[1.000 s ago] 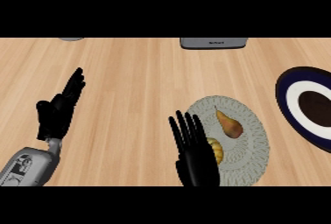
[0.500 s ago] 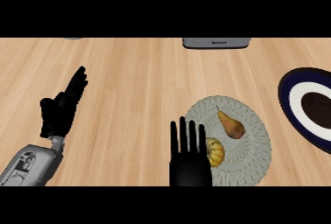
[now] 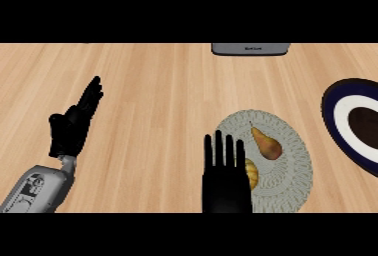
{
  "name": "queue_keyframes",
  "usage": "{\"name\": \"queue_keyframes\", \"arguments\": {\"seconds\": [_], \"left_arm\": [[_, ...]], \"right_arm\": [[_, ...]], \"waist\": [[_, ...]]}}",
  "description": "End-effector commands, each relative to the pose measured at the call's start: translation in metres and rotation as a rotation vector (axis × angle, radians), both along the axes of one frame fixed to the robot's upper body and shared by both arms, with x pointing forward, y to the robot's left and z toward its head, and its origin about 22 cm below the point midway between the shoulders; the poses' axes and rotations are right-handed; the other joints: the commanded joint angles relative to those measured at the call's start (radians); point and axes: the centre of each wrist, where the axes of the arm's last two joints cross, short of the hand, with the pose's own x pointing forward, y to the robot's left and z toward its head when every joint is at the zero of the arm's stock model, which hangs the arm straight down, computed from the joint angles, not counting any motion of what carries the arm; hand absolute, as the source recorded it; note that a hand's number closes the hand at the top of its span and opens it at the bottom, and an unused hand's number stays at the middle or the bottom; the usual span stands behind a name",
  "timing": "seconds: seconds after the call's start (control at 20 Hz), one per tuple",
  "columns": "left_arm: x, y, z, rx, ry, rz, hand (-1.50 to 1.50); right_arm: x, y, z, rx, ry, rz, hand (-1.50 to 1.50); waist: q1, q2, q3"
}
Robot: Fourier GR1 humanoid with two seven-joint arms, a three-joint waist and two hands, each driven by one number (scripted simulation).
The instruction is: Pick the squash from the placemat and place it in the plate
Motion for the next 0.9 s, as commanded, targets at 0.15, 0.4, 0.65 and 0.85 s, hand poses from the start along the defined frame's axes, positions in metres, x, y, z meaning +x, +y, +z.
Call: {"name": "queue_keyframes", "arguments": {"seconds": [0.15, 0.4, 0.65, 0.85], "left_arm": [[0.006, 0.009, -0.001, -0.009, 0.019, 0.001, 0.00], [0.005, 0.001, -0.014, 0.001, 0.008, -0.009, 0.00], [0.013, 0.009, 0.015, 0.005, 0.001, -0.007, 0.00], [0.003, 0.002, -0.006, 0.004, -0.009, -0.005, 0.00]], "right_arm": [[0.019, -0.011, 0.005, -0.132, 0.125, -0.168, -1.50], [0.034, -0.008, -0.020, -0.169, 0.181, -0.206, -1.50], [0.044, -0.029, -0.043, -0.174, 0.211, -0.226, -1.50], [0.026, -0.027, -0.043, -0.169, 0.218, -0.226, -1.50]], "waist": [[-0.007, 0.002, 0.000], [0.002, 0.004, 0.000], [-0.001, 0.001, 0.001], [-0.001, 0.000, 0.001]]}}
